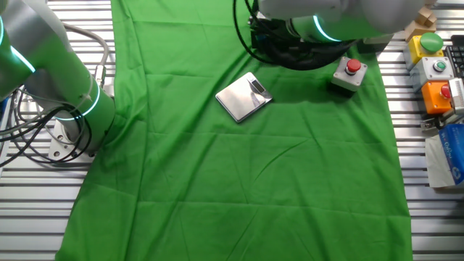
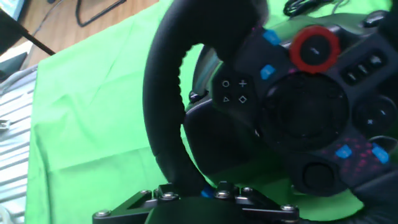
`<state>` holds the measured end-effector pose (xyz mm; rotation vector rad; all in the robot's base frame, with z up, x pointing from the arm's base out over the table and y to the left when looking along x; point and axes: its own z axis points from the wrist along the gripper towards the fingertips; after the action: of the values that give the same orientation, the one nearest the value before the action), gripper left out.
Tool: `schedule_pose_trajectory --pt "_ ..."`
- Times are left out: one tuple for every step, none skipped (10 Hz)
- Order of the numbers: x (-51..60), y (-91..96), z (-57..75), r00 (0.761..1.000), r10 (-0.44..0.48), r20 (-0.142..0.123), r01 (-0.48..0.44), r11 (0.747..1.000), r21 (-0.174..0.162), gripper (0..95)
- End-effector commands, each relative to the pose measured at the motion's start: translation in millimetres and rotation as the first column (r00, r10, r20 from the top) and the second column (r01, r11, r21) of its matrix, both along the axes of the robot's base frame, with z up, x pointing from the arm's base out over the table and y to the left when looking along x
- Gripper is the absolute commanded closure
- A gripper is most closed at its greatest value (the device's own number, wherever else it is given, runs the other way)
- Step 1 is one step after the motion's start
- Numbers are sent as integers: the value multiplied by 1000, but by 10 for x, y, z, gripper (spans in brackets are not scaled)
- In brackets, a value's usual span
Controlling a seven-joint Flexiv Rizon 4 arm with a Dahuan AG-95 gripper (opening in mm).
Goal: Rotate the steering wheel 90 degrees clockwise
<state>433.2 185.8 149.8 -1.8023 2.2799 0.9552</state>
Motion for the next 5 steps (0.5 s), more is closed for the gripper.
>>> schedule_pose_trajectory --pt "-5 13 4 1000 -4 -4 4 1000 3 380" --pt "-15 21 15 1000 -5 -4 5 1000 3 380" --pt "-40 43 38 1000 -17 -7 17 1000 -1 380" --pt "-43 50 47 1000 -22 -8 22 1000 -4 380" --pt "-13 95 50 999 -38 -11 38 999 -10 570"
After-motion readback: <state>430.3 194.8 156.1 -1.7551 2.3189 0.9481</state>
